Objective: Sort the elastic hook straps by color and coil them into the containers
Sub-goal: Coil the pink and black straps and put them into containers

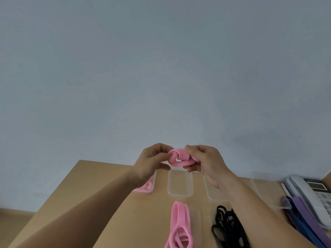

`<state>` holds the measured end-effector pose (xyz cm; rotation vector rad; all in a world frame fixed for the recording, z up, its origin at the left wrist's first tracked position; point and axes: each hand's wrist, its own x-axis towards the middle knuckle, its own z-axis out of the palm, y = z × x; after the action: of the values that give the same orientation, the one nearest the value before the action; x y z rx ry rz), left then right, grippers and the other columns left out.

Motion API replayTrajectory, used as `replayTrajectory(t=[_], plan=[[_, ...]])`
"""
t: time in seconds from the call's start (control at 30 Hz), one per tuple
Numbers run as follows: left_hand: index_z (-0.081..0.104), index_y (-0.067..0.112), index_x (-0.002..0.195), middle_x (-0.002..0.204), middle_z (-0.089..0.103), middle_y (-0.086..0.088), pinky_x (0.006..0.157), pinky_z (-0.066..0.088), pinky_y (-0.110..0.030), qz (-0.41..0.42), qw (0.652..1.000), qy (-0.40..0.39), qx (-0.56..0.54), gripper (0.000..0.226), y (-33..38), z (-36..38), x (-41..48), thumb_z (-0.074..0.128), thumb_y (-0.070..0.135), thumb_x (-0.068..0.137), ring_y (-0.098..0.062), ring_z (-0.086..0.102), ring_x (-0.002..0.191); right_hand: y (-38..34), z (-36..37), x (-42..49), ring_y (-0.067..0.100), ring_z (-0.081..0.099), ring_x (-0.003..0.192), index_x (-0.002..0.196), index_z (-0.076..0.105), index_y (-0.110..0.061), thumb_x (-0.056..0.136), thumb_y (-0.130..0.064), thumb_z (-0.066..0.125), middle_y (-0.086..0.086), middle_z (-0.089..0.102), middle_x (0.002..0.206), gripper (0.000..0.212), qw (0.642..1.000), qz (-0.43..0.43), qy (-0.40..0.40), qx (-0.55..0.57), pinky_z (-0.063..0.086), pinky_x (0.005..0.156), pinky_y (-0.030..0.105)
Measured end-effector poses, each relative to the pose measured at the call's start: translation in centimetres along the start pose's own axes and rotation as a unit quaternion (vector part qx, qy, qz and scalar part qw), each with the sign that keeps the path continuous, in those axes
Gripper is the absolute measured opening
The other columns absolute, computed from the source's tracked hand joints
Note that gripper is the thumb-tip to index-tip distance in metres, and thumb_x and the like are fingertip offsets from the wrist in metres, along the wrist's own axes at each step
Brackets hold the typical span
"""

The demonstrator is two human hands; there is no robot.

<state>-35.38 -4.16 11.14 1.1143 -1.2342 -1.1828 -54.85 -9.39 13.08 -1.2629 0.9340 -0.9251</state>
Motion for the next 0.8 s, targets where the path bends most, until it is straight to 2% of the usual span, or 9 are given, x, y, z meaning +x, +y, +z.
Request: replayTrajectory(t=[0.07,0.17,0.23,0.33,0.43,0.57,0.8], plan=[[0.067,0.015,0.11,0.109,0.067,-0.011,0.075,0.057,-0.039,-0.035,0.998,-0.002,-0.042,0.037,0.5,0.3,0.3,0.056,0.024,0.076,-0.024,0.067,0.092,-0.1,0.2,-0.1,0.031,0.071,0.063,0.086,0.074,-0.003,0.086,-0.025,0.075,0.014,0.074,0.08,0.022,0.999,-0.011,-0.003,-0.032,0.056,0.053,0.031],[0.057,0.02,0.129,0.111,0.068,-0.002,0.075,0.058,-0.033,-0.037,0.997,-0.033,0.063,0.054,1.2,0.8,0.7,0.067,0.039,0.079,-0.02,0.071,0.093,-0.1,0.4,-0.2,0.032,0.073,0.068,0.089,0.074,-0.006,0.087,-0.027,0.075,0.013,0.075,0.082,0.021,0.998,-0.025,-0.005,-0.056,0.058,0.056,0.032],[0.061,0.02,0.127,0.109,0.071,-0.002,0.079,0.059,-0.034,-0.007,0.991,-0.064,0.118,0.046,1.4,1.4,0.8,0.071,0.038,0.086,-0.022,0.07,0.095,0.0,0.5,-0.2,0.035,0.073,0.071,0.091,0.074,-0.006,0.087,-0.029,0.074,0.013,0.075,0.085,0.023,0.998,-0.035,-0.008,-0.059,0.059,0.059,0.034],[0.069,0.016,0.118,0.104,0.074,-0.009,0.086,0.058,-0.046,0.015,0.992,-0.06,0.109,0.028,1.6,1.6,0.6,0.068,0.029,0.093,-0.036,0.069,0.097,0.1,0.1,-0.3,0.034,0.073,0.076,0.097,0.073,-0.007,0.093,-0.03,0.067,0.015,0.075,0.091,0.023,0.998,-0.032,-0.032,-0.051,0.059,0.064,0.035],[0.068,0.012,0.118,0.109,0.073,-0.009,0.095,0.053,-0.051,0.009,0.994,-0.043,0.104,0.028,1.5,0.9,0.5,0.069,0.024,0.093,-0.029,0.069,0.103,0.0,-1.0,-0.4,0.033,0.072,0.086,0.105,0.073,-0.008,0.101,-0.022,0.053,0.019,0.073,0.1,0.024,0.996,-0.006,-0.09,-0.005,0.058,0.067,0.037],[0.068,0.013,0.118,0.111,0.073,-0.008,0.1,0.052,-0.046,0.008,0.994,-0.055,0.097,0.031,1.3,0.8,0.2,0.071,0.026,0.091,-0.024,0.068,0.108,0.2,-2.0,-0.4,0.033,0.072,0.094,0.114,0.07,-0.011,0.097,-0.011,0.059,0.017,0.074,0.105,0.02,0.989,-0.005,-0.14,-0.041,0.058,0.066,0.032],[0.068,0.008,0.114,0.107,0.073,-0.012,0.08,0.057,-0.028,-0.014,0.999,-0.02,0.031,0.033,0.6,0.6,-0.2,0.077,0.02,0.085,-0.024,0.072,0.1,1.0,-1.2,-0.3,0.031,0.075,0.075,0.103,0.062,-0.004,0.09,-0.014,0.071,0.014,0.076,0.084,0.019,0.992,-0.033,-0.062,-0.103,0.057,0.059,0.03]])
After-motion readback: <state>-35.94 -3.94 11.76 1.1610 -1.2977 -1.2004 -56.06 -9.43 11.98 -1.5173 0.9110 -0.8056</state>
